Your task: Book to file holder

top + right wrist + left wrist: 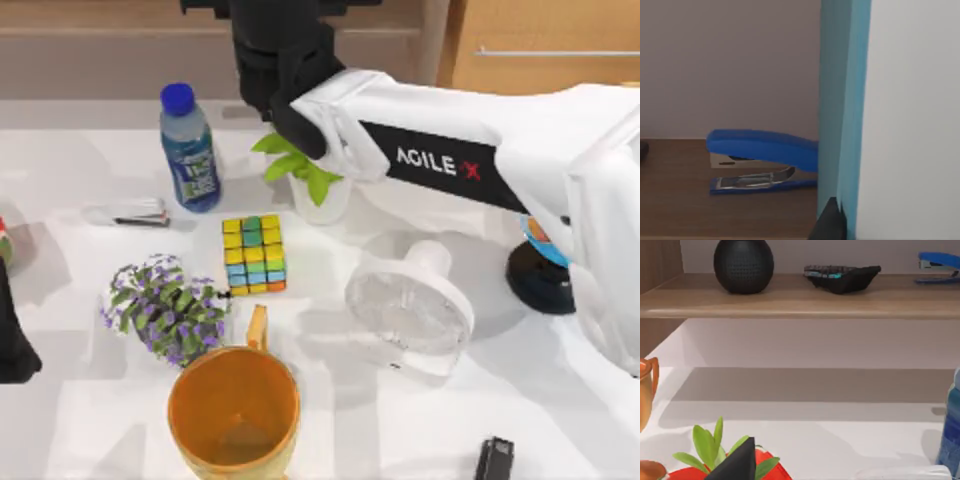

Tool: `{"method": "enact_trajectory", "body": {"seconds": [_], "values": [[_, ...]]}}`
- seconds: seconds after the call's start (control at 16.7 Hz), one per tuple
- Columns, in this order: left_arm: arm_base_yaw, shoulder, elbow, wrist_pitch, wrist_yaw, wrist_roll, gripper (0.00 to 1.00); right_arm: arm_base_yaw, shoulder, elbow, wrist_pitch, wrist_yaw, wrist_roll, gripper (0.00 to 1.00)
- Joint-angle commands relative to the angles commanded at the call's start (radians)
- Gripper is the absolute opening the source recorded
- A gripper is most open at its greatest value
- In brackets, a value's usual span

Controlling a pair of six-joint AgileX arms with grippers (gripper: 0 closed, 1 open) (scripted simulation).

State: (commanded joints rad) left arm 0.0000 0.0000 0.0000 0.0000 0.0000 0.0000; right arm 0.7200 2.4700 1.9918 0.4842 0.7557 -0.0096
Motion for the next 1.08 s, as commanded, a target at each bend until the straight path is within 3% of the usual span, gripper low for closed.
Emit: {"method": "enact_trajectory", "body": {"seconds": [0.78, 1.08], "values": [[0.000, 0.000, 0.000, 0.000, 0.000, 0.000, 1.00, 0.005, -0.018, 0.025, -0.046, -0.002, 0.005, 0.00], [0.000, 0.000, 0.000, 0.000, 0.000, 0.000, 1.00, 0.047, -0.161, -0.141, -0.053, -0.031, 0.081, 0.00]]}}
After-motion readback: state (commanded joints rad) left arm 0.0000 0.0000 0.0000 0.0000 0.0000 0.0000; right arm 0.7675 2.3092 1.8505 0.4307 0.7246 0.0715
